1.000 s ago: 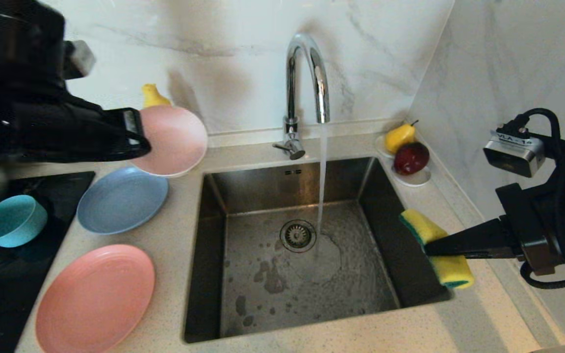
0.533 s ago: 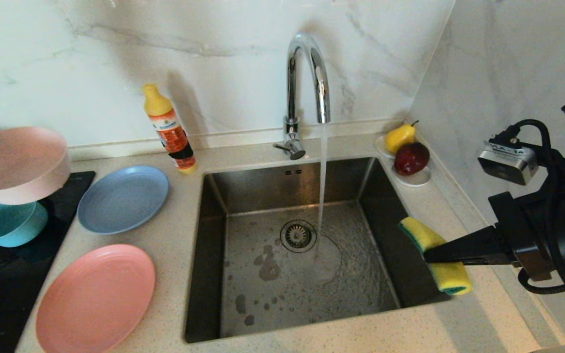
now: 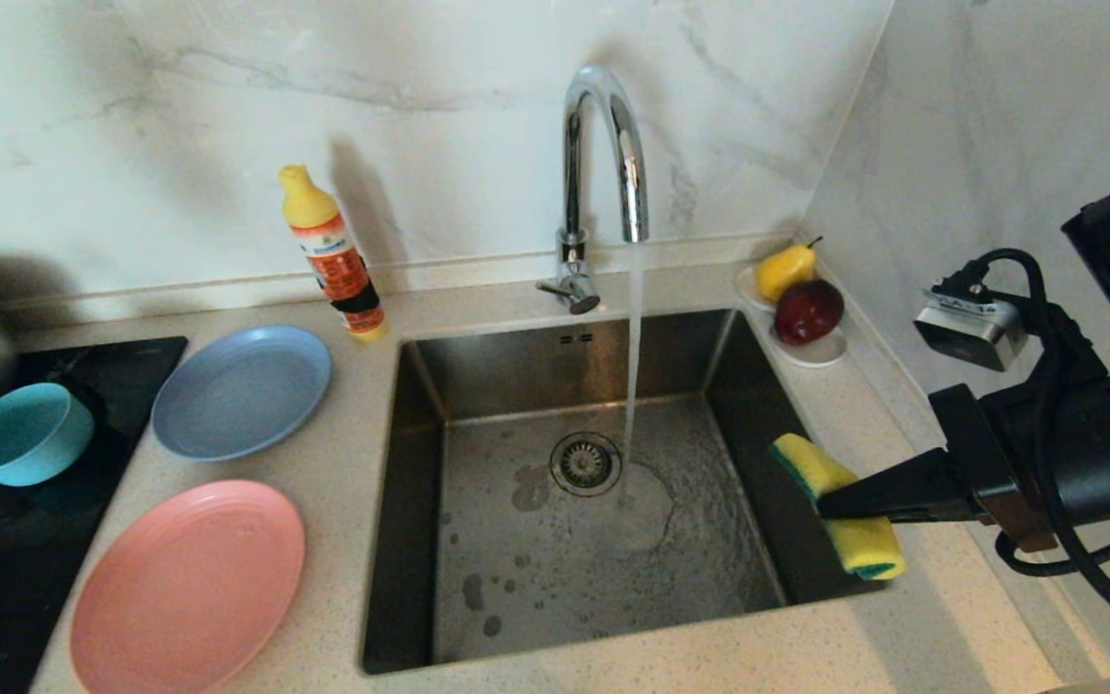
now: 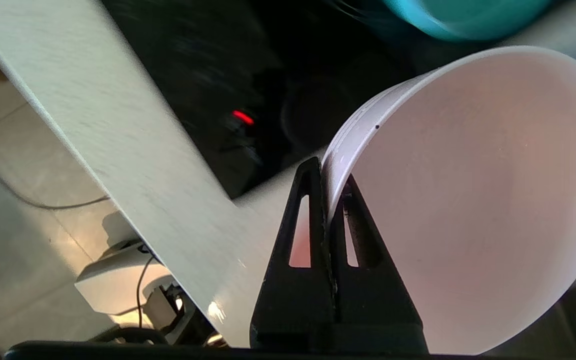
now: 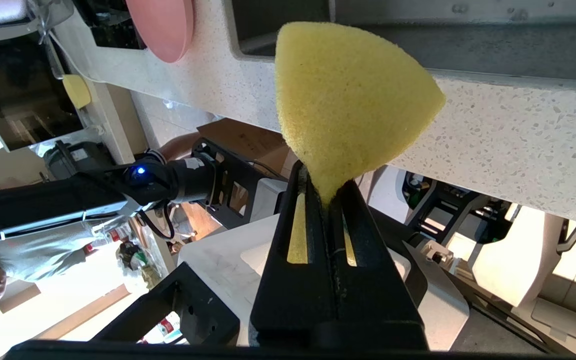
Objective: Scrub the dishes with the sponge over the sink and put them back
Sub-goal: Place the bowl on the table
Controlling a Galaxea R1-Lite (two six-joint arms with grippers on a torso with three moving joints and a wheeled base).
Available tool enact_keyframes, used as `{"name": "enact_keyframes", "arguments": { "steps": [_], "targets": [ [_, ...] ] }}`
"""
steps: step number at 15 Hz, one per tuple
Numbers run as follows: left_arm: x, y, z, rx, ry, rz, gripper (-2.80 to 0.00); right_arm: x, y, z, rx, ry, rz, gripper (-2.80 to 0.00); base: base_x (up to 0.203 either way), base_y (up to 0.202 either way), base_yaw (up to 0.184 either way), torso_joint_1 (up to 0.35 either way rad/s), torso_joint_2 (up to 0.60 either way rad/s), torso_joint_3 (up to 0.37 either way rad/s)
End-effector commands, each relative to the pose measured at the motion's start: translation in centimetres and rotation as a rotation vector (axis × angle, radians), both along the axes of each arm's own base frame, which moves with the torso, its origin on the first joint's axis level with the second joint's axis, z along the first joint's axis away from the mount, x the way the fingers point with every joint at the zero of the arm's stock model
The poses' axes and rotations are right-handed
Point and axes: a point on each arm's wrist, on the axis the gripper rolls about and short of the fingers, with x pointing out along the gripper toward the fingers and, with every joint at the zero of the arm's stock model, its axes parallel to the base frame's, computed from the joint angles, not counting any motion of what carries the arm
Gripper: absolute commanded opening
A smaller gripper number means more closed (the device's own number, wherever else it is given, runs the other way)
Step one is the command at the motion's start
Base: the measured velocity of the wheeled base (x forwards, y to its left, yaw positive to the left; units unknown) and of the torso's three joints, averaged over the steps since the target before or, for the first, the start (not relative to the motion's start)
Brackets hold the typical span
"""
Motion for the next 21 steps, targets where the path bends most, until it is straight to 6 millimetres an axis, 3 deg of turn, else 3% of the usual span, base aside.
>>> {"name": "enact_keyframes", "arguments": {
  "steps": [1, 5, 11, 16, 21],
  "targets": [
    [-0.7, 2.8, -3.5, -0.066, 0.067, 0.068, -2.80, 0.1, 0.0, -0.1, 0.000, 0.012, -0.001, -2.80, 0.000, 0.000, 0.000, 0.000, 0.00, 0.000],
    [-1.6, 6.1, -7.8, -0.078, 0.102, 0.095, -2.80, 0.2, -0.1, 0.1, 0.004, 0.003, -0.006, -2.80, 0.000, 0.000, 0.000, 0.000, 0.00, 0.000],
    [-2.4, 8.7, -11.9, -0.133, 0.152, 0.116, -2.80, 0.3, -0.1, -0.2, 0.000, 0.014, -0.010, -2.80, 0.000, 0.000, 0.000, 0.000, 0.00, 0.000],
    [-2.2, 9.8, -14.0, -0.166, 0.116, 0.094, -2.80, 0.1, -0.2, -0.2, -0.001, 0.018, -0.011, -2.80, 0.000, 0.000, 0.000, 0.000, 0.00, 0.000],
    [-2.1, 10.4, -14.4, -0.142, 0.062, 0.064, -2.80, -0.1, -0.3, -0.3, 0.001, 0.019, -0.009, -2.80, 0.000, 0.000, 0.000, 0.000, 0.00, 0.000]
  ]
}}
